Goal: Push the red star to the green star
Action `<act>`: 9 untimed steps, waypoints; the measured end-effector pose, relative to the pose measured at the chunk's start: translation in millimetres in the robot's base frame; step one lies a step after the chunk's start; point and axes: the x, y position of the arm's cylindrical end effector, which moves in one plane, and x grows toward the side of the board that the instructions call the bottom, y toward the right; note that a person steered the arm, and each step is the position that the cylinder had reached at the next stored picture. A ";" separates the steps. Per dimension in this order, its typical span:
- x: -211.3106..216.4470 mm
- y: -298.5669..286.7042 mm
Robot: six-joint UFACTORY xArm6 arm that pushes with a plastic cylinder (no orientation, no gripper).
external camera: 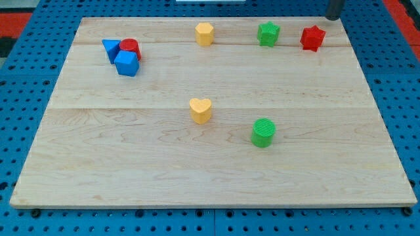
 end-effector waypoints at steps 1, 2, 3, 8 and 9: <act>0.0 8.0; 3.0 -4.4; 20.9 -6.0; 39.4 -6.0; 41.0 -6.0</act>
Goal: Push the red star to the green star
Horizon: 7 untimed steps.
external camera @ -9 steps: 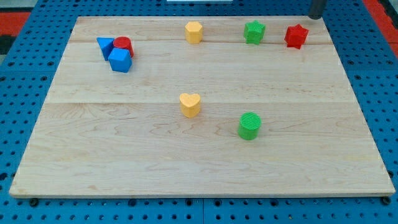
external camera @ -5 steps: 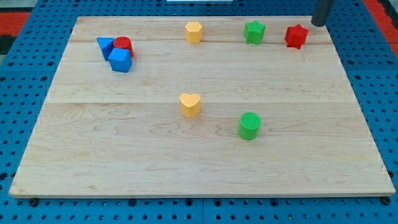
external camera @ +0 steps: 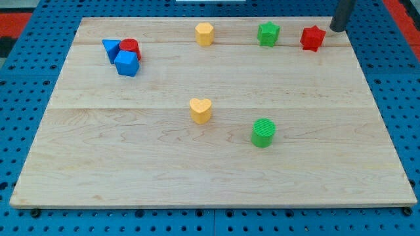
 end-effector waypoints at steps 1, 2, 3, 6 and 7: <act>10.2 -6.9; 27.1 -7.5; 27.8 -37.0; 1.2 -115.3; 22.9 -110.0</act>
